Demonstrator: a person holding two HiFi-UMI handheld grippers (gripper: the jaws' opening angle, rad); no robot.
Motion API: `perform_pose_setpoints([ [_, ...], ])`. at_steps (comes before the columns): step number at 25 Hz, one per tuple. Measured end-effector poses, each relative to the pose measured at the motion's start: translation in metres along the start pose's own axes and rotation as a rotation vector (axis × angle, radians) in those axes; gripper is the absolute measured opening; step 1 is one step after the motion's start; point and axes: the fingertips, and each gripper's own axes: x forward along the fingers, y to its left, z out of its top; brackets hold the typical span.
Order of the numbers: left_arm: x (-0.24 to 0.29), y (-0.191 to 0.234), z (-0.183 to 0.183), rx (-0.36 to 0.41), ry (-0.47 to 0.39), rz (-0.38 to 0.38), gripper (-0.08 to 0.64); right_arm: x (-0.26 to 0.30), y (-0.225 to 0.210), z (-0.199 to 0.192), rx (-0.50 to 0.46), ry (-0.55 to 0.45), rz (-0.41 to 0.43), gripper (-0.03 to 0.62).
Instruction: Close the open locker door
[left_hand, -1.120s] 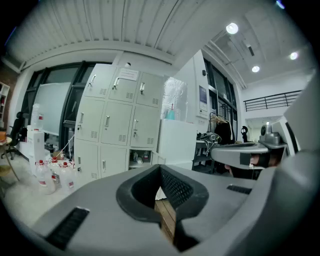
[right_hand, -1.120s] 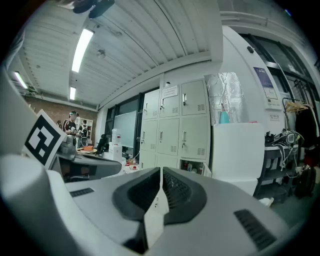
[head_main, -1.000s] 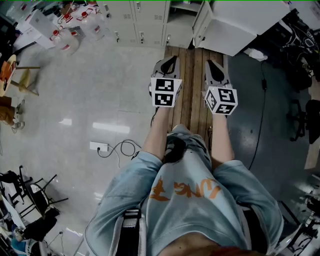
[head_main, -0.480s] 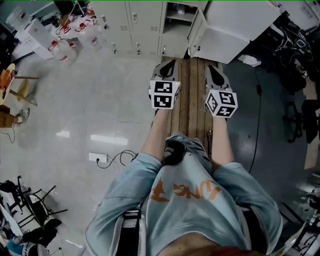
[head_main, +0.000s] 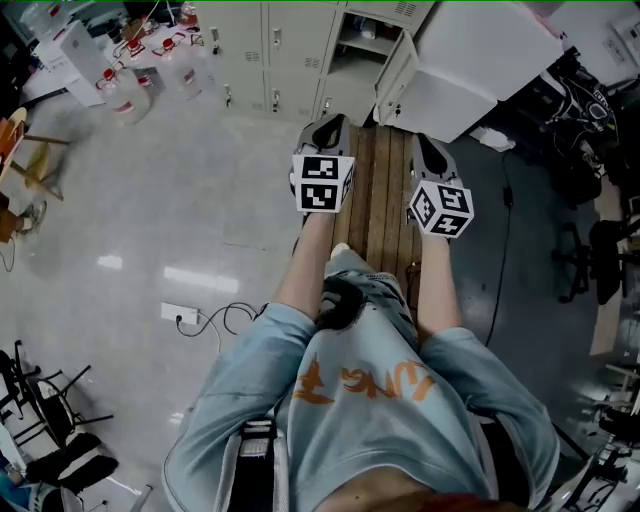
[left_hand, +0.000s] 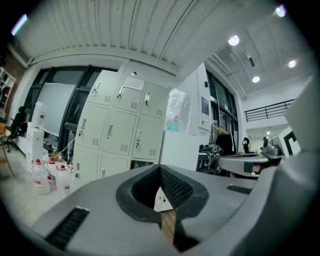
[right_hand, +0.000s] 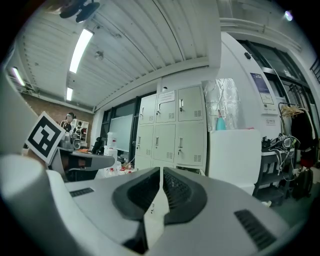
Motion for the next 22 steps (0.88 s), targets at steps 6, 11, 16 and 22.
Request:
perform_pose_setpoints([
  [6,0.002,0.022,0.015,0.001,-0.041,0.029,0.018,0.018,-0.006,0.009,0.015,-0.026,0.002,0.04],
  [11,0.011,0.038,0.018,0.011,-0.042,0.044,0.018,0.041,-0.004,0.01,0.03,-0.036,0.022,0.04],
  [16,0.038,0.042,0.006,0.016,-0.014,0.039,0.018,0.069,-0.013,0.0,0.048,-0.023,0.04,0.04],
  [22,0.087,0.049,-0.009,0.008,0.026,0.034,0.018,0.111,-0.04,-0.018,0.074,0.006,0.049,0.04],
])
